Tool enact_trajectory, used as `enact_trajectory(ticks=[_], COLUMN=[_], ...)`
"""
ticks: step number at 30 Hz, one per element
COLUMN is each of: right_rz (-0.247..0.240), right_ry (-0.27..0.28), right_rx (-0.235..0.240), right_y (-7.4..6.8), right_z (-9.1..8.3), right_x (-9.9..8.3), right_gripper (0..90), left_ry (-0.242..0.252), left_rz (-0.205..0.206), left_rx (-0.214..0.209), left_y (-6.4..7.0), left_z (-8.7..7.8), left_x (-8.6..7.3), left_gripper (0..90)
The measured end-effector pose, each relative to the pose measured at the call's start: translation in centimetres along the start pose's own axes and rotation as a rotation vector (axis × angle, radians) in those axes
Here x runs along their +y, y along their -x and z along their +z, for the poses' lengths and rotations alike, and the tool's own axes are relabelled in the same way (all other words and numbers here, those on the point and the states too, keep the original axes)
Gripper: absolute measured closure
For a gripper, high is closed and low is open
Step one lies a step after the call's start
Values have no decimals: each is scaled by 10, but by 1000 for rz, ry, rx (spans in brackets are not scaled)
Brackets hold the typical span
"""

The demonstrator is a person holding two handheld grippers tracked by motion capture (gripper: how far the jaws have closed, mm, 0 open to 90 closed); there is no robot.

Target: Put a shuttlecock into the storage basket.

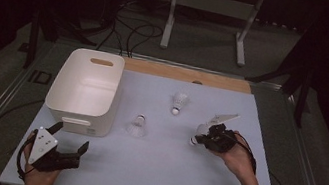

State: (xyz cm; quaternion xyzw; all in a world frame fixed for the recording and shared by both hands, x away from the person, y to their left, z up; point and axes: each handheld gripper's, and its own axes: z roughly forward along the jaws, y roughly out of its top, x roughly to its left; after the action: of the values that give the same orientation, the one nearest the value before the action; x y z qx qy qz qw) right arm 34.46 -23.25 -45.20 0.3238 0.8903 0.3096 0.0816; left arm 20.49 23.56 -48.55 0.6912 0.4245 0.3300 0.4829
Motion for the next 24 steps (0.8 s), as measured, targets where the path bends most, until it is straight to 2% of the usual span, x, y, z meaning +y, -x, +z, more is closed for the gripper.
enact_trajectory(ticks=[24], right_rz=[-9], right_ry=[42], right_rx=[-15], right_y=[-9], right_z=[-9], right_x=[16], right_gripper=[886], left_ry=[2], left_rz=[0], left_rx=[-1], left_y=[0], left_z=[0], left_x=[0], left_gripper=[0])
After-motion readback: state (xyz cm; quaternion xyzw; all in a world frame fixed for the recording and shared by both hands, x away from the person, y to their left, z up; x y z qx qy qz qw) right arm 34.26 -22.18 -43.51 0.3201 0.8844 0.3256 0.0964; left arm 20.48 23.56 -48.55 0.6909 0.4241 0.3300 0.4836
